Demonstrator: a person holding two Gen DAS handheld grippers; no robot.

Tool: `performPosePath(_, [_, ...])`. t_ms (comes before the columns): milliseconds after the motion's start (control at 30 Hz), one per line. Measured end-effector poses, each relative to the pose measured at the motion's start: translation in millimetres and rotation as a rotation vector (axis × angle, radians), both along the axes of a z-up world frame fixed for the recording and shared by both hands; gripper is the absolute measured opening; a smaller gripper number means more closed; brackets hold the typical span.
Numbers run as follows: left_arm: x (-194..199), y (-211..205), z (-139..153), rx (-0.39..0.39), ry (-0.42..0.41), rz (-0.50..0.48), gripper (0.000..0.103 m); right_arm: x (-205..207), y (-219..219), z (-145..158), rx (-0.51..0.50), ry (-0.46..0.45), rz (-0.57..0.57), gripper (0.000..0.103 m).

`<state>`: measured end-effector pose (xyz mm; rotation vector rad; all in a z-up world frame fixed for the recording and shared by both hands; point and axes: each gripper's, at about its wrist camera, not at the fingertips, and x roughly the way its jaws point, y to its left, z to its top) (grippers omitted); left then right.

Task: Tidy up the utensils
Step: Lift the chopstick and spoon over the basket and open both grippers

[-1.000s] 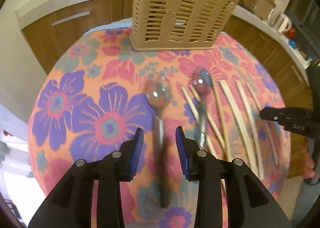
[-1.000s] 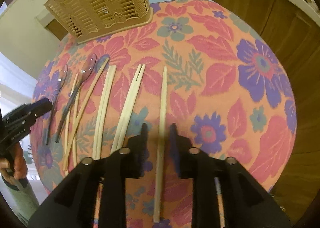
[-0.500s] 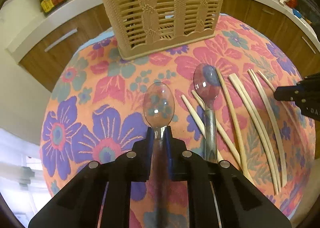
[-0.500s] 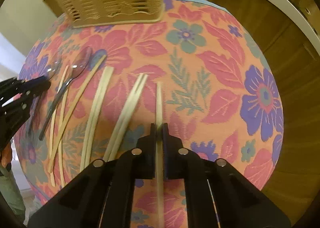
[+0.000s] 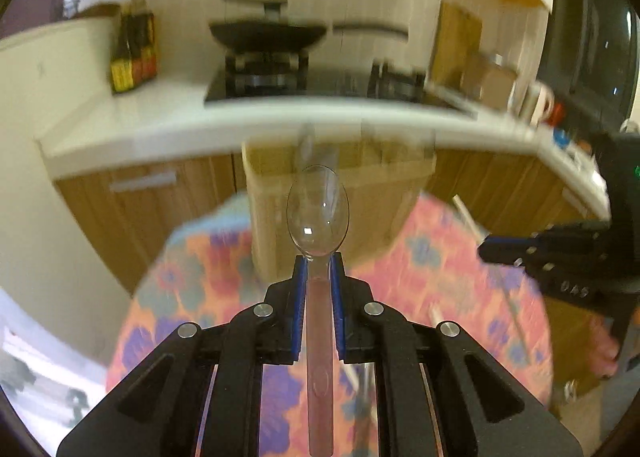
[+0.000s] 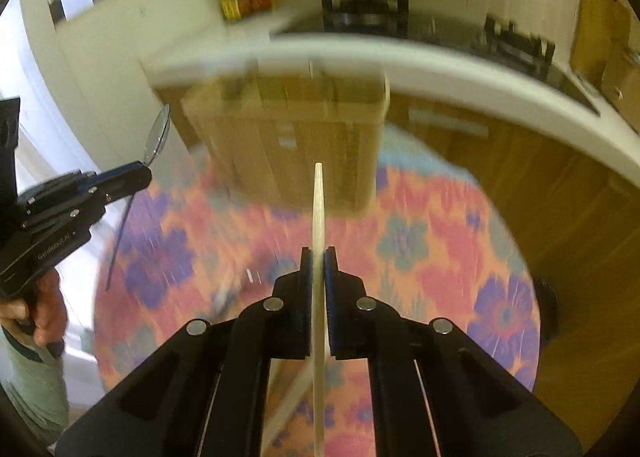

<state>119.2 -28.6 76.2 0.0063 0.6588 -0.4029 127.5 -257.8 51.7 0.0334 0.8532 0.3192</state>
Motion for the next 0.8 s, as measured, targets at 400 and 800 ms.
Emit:
performPosePath(400, [54,-10,85,-0.144,-0.235,0.045,0.010,59,-3,98,0.159,-0.333,-0.016,0.004])
performPosePath(800, [104,-9,69,-0.287,-0.363,0.073,0.010,102,-21,102,0.274,-0.636,-0.197,0.004])
